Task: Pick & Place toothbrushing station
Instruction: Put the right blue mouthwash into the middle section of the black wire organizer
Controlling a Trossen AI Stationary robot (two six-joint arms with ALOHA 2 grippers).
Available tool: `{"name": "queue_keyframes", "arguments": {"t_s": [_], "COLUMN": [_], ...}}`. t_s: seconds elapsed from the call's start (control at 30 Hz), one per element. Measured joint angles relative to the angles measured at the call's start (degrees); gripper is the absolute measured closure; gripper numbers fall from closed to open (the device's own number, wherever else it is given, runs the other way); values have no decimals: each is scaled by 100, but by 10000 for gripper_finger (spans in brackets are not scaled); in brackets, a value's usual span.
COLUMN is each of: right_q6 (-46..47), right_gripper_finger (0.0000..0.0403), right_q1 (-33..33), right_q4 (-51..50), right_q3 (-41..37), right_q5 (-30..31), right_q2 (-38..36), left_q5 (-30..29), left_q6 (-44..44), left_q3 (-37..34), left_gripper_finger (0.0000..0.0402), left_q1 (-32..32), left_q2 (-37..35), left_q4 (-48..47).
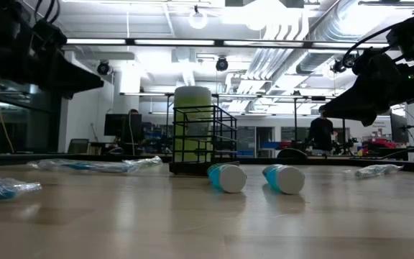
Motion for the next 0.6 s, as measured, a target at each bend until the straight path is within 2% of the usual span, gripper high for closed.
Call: {"name": "queue_keyframes", "arguments": {"t_s": [0.27, 0.6], "right_q6": [0, 0], "right_gripper_finger": [264, 264], "right_q1": [1, 1], "right_q4": [1, 0], "right_q3": [1, 0], "right_q5": [-1, 1], "right_q2": [0, 0], "left_q5": [-179, -261], "left_q6": [69, 685], "left_q3": [661, 1896], "left_gripper_finger": [291, 291], "left_q1": [-428, -1277], "left_q2": [1571, 3552], "left_q4": [225, 362]}}
